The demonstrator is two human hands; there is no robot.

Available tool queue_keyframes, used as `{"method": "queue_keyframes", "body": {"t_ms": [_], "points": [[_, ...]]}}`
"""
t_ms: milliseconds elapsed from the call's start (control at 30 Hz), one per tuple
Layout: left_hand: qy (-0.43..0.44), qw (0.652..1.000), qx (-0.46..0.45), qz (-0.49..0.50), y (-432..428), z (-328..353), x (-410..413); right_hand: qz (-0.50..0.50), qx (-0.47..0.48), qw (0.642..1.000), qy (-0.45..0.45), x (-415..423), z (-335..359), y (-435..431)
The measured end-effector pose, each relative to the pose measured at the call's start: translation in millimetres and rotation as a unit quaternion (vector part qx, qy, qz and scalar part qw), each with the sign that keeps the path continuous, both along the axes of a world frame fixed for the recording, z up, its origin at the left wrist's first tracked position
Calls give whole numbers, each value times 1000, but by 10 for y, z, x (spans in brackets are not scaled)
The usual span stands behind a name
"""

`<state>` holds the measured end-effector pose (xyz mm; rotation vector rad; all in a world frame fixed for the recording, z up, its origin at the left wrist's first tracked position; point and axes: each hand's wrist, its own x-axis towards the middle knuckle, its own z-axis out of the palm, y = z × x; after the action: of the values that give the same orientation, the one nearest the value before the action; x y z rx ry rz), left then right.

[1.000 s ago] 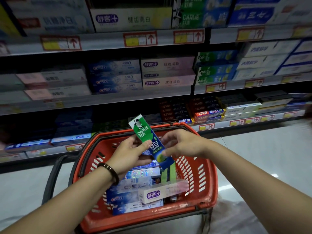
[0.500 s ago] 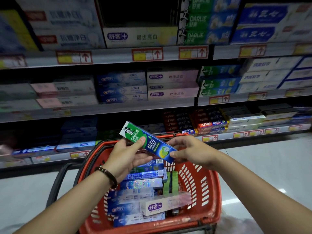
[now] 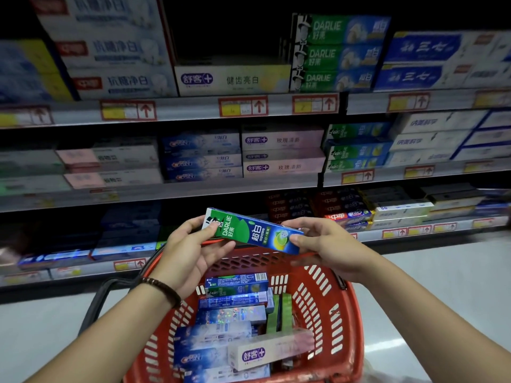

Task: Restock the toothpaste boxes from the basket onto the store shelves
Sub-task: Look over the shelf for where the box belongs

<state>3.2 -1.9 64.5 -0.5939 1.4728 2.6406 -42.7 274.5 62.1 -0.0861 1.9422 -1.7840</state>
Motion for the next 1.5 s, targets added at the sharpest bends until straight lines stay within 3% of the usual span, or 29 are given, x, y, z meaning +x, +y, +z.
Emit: {"method": "queue_keyframes", "body": {"t_ms": [500,1033,1500], "points": [[2,999,39,26,72,68,7,-184,-119,975,26,-105,-16,-41],[22,999,9,37,162,70,-69,-265,-142,952,59,-84,81,16],[40,997,-40,56,243,49,-77,-259,-128,953,93,-53,106,134]]}}
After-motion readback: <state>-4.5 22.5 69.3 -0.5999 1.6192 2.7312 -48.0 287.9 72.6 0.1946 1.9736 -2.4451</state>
